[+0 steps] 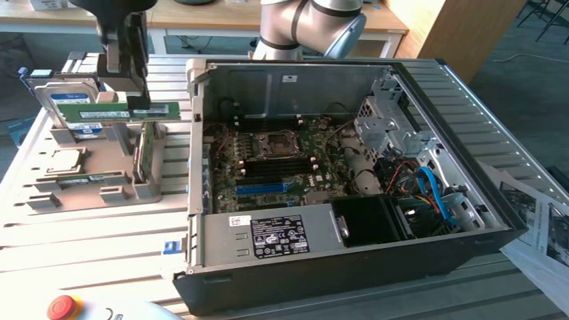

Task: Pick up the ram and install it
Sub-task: 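Pick up the ram and move it above insertion slot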

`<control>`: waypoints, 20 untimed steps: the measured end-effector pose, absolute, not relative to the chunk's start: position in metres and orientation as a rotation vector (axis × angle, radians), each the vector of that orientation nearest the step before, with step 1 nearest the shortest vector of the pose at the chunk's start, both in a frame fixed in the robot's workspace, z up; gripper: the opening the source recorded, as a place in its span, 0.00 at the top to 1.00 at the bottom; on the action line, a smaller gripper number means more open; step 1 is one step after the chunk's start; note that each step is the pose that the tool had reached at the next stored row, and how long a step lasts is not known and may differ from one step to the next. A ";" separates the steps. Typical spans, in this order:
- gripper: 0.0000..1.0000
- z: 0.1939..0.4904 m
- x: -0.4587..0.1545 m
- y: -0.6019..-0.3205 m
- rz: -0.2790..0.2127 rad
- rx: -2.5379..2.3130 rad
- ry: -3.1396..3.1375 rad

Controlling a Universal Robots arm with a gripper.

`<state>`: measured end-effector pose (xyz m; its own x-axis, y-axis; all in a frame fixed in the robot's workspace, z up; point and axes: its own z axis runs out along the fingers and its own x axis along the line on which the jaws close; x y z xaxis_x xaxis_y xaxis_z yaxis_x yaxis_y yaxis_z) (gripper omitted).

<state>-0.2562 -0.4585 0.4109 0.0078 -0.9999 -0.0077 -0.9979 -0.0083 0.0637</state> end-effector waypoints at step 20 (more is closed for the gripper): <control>0.88 0.411 -0.210 -0.467 -0.086 2.197 -2.180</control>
<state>-0.2097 -0.4668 0.4109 0.0078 -0.9999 -0.0078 -0.9974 -0.0084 0.0713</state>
